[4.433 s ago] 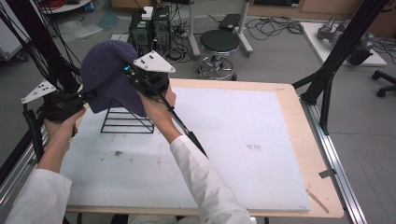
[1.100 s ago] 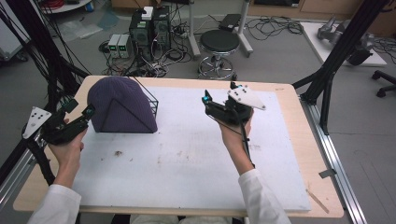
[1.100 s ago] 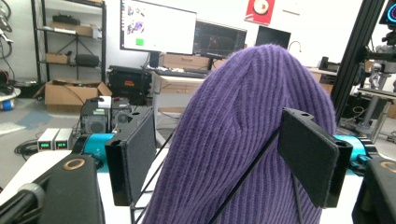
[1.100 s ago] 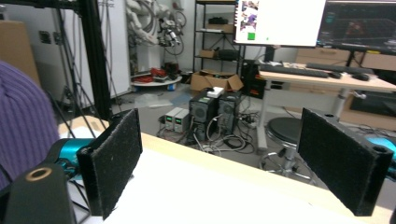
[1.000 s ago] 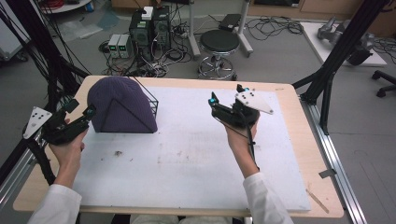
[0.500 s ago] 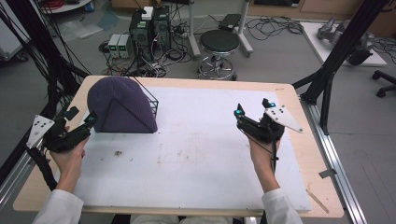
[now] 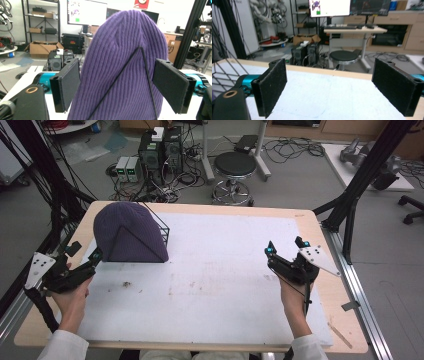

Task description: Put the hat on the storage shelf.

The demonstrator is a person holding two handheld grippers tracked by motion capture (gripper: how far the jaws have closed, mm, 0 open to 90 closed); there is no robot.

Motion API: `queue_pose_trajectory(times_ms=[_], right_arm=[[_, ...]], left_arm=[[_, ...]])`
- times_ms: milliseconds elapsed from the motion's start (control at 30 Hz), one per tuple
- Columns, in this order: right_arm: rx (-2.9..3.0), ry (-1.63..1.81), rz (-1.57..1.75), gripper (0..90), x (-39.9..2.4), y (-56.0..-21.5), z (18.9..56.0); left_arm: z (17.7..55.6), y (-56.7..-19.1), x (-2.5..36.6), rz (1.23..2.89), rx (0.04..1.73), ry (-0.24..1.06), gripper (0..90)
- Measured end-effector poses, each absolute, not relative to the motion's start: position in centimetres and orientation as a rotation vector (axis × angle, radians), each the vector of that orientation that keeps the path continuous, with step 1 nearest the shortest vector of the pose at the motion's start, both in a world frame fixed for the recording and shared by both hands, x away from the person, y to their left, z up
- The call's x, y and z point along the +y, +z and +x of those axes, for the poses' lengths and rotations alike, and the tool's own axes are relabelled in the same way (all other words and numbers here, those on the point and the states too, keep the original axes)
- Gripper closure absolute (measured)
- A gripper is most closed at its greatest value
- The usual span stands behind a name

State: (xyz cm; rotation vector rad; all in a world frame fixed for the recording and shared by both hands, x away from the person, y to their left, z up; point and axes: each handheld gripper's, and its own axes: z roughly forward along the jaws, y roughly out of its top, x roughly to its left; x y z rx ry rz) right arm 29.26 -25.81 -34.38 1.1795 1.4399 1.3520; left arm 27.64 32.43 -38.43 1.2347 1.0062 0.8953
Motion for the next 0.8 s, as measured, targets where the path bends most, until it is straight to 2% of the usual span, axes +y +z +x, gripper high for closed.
queue_pose_trajectory(times_ms=[800], right_arm=[[1.413, 1.289, 1.256, 12.2, -28.9, -39.4, 25.7]], left_arm=[[25.6, -41.5, 33.1, 1.28, 1.076, 0.888, 22.5]])
